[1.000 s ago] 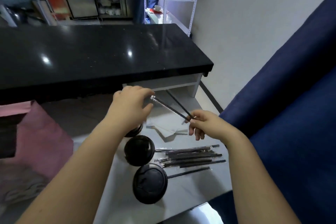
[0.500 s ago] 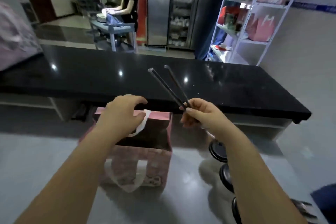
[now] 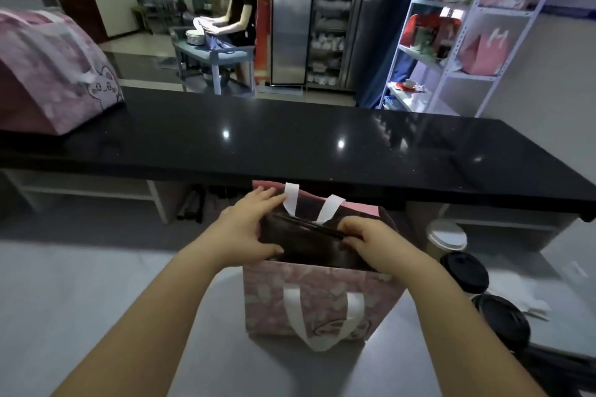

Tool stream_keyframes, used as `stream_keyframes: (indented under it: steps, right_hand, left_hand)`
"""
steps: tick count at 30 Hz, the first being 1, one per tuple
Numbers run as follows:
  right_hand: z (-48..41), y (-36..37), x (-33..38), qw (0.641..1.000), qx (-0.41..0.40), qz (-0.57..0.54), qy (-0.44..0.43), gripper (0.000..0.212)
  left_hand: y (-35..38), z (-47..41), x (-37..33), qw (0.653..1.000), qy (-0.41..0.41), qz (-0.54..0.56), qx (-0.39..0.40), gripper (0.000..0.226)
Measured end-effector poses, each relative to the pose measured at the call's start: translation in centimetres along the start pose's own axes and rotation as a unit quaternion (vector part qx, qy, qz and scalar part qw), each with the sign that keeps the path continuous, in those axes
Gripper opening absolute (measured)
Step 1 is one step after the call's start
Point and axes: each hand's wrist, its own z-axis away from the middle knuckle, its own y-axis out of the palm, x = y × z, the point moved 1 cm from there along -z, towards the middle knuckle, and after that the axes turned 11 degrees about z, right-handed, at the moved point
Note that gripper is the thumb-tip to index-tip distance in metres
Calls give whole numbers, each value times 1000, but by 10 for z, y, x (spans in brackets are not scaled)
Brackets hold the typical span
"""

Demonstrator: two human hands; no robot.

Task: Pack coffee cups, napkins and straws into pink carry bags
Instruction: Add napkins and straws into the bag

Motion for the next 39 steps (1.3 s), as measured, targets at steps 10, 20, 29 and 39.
stream_keyframes:
  steps: [10,20,29,39]
  right_hand:
    - [-13,-6,21,978,26,206,18,42]
    - [56,-77,-41,989,-143,33,20,19]
    - [131,-108,-218,972,-169,40,161,18]
    - [153,-58,-388,975,-60,-3,215,18]
  left_hand:
    - [1,-8,-16,983,66,-157,-72,72]
    - [61,-53,-116,969,161,-172,-76,43]
    - [210,-103,-228,969,210,-132,-7,36]
    - [361,-169,-267,982,104,-129,89,41]
